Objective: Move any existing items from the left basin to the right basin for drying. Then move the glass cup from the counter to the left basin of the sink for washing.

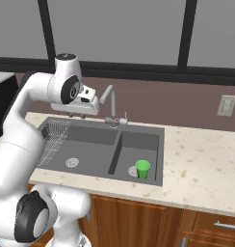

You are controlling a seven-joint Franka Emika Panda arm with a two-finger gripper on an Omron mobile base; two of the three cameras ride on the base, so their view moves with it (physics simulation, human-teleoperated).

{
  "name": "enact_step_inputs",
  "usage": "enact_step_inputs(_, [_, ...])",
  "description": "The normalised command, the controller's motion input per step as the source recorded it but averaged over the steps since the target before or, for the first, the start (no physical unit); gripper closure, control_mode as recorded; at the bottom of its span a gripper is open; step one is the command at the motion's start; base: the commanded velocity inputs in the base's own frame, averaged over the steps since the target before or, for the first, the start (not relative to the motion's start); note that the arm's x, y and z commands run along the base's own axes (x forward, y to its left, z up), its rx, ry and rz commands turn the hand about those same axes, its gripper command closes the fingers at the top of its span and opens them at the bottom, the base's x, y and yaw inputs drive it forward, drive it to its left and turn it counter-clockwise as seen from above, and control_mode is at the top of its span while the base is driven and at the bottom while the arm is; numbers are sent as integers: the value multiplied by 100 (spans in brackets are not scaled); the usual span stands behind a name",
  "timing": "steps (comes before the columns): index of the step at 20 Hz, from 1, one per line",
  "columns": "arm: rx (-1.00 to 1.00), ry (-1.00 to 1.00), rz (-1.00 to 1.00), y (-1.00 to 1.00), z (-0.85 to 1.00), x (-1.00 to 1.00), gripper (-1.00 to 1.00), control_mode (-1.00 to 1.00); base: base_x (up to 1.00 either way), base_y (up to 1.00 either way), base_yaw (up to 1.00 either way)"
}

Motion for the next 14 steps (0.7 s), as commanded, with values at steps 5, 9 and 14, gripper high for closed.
enact_step_inputs(5, [0, -2, 0, -2, 0, -7, -100, -100, 0, 0, 0])
enact_step_inputs(9, [11, 2, 0, -22, -2, -2, -100, -100, 0, 0, 0])
enact_step_inputs(14, [10, 13, 0, 45, -22, -7, -100, -100, 0, 0, 0])
